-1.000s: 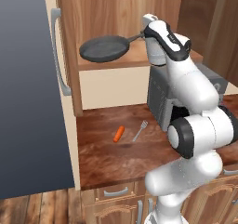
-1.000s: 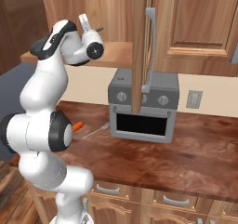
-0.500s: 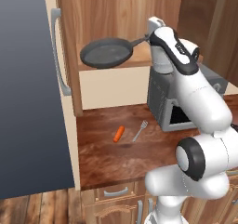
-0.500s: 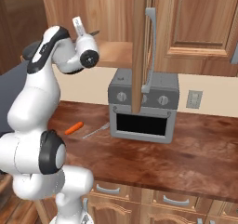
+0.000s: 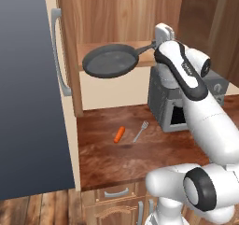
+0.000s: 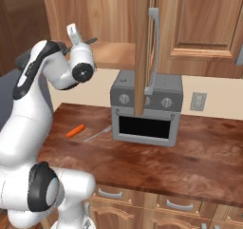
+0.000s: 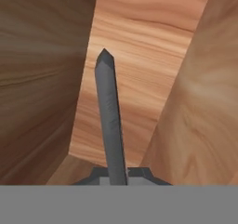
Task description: Pick the pan from the cabinet and place it on the stove. Then turn on the stove burner for the pan.
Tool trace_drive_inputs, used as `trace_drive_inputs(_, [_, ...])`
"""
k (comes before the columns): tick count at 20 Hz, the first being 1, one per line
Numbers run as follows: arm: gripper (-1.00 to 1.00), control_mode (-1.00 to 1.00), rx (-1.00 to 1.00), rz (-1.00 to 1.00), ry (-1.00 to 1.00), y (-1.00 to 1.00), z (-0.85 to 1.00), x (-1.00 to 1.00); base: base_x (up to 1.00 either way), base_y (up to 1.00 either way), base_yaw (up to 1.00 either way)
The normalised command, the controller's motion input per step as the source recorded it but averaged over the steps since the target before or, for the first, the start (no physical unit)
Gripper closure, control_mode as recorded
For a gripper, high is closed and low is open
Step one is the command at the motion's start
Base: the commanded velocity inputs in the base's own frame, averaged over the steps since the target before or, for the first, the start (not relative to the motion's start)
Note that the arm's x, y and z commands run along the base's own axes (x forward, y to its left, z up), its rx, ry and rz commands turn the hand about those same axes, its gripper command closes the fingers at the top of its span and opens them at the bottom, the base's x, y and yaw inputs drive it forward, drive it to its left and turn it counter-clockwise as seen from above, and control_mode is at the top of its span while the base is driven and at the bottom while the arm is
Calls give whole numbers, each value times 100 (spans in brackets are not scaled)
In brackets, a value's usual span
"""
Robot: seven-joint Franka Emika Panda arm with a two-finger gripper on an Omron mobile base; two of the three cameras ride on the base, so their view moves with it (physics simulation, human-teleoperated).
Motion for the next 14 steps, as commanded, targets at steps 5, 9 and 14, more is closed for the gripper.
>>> trace_drive_inputs(5, [100, -100, 0, -4, 0, -13, 1, -53, 0, 0, 0])
trace_drive_inputs(9, [100, -100, 0, -3, 0, -18, 0, -54, 0, 0, 0])
trace_drive_inputs(14, [100, -100, 1, -2, 0, -20, 0, -64, 0, 0, 0])
